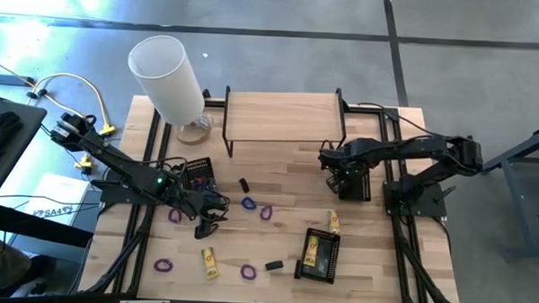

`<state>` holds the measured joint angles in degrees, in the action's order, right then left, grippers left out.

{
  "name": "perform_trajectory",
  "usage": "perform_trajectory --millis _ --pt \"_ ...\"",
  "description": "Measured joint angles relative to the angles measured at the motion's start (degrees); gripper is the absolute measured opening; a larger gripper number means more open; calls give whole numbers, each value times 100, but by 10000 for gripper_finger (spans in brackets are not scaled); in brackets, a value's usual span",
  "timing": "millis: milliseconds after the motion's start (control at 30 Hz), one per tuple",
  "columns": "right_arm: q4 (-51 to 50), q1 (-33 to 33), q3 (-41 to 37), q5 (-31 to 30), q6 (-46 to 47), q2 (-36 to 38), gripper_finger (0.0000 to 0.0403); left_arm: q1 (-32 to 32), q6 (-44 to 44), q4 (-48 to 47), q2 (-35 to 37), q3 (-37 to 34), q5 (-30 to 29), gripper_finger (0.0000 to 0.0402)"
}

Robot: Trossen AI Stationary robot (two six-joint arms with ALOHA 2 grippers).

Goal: Pick & Place Office Desk Supplies
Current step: Put the rubber band into the top right bin, then put the right crayon box into the bottom bin

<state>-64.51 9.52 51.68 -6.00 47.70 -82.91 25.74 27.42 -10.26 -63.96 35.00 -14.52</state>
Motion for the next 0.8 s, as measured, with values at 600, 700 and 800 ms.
perform_trajectory --millis 600,700,800 --pt "-187 -915 1004 -140 799 1019 217 37 44 4 0 0 -2 134" --pt "-162 -1335 1029 -136 963 1265 217 34 -28 2 0 0 -4 134" --pt "-164 -1729 1029 -140 1397 1368 217 33 -39 2 0 0 -7 134"
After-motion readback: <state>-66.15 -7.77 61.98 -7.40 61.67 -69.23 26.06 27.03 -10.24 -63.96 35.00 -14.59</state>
